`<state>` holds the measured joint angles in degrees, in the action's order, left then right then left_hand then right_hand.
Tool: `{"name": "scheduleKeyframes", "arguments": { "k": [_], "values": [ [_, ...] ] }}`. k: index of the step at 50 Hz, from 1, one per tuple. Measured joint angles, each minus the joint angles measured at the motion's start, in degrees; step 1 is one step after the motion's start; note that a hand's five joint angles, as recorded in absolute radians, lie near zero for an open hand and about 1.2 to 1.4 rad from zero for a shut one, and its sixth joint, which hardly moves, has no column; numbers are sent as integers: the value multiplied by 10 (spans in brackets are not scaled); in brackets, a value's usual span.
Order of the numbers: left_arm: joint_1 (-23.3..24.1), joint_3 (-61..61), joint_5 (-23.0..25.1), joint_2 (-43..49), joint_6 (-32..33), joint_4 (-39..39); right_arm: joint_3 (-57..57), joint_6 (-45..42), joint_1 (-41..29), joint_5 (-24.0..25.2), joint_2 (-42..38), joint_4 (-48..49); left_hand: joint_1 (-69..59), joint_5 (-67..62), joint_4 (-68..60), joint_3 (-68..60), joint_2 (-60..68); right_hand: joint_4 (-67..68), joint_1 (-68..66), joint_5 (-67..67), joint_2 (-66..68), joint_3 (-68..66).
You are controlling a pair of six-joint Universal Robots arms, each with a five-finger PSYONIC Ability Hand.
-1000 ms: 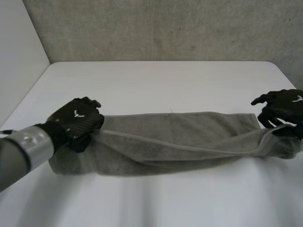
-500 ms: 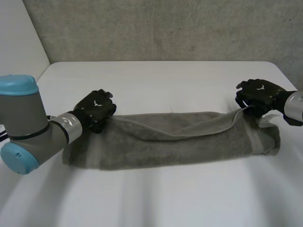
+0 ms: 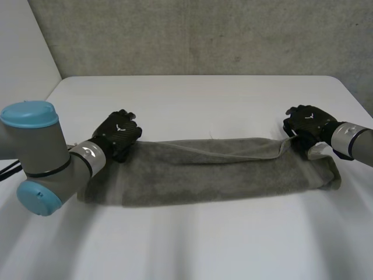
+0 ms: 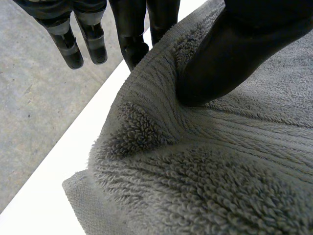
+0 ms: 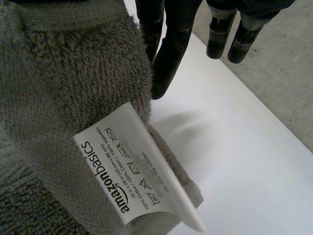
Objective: Fold the towel.
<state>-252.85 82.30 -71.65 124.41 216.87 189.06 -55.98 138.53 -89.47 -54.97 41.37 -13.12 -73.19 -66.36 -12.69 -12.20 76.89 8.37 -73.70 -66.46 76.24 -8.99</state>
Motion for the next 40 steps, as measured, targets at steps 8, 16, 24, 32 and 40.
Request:
{"name": "scheduleKeyframes", "arguments": {
  "k": [8,16,24,32,40],
  "values": [
    [7,-3,-31,2,-11,3,0,40,-5,-12,0,62,97,132,0,0,-139,0,50,63,-63,0],
    [11,-8,-69,3,-24,9,6,56,-13,-45,-7,111,505,546,0,0,-546,0,451,506,-463,0],
    [13,-17,-88,2,-25,9,15,61,-19,-87,-6,123,580,634,0,0,-633,0,680,631,-714,0],
    [10,-32,-92,1,-24,18,13,86,-19,-144,21,162,580,634,0,0,-634,0,680,631,-714,0],
    [9,-27,-120,-11,-26,27,-13,96,-21,-172,58,197,580,634,0,0,-634,0,680,631,-714,0]
  ]
}}
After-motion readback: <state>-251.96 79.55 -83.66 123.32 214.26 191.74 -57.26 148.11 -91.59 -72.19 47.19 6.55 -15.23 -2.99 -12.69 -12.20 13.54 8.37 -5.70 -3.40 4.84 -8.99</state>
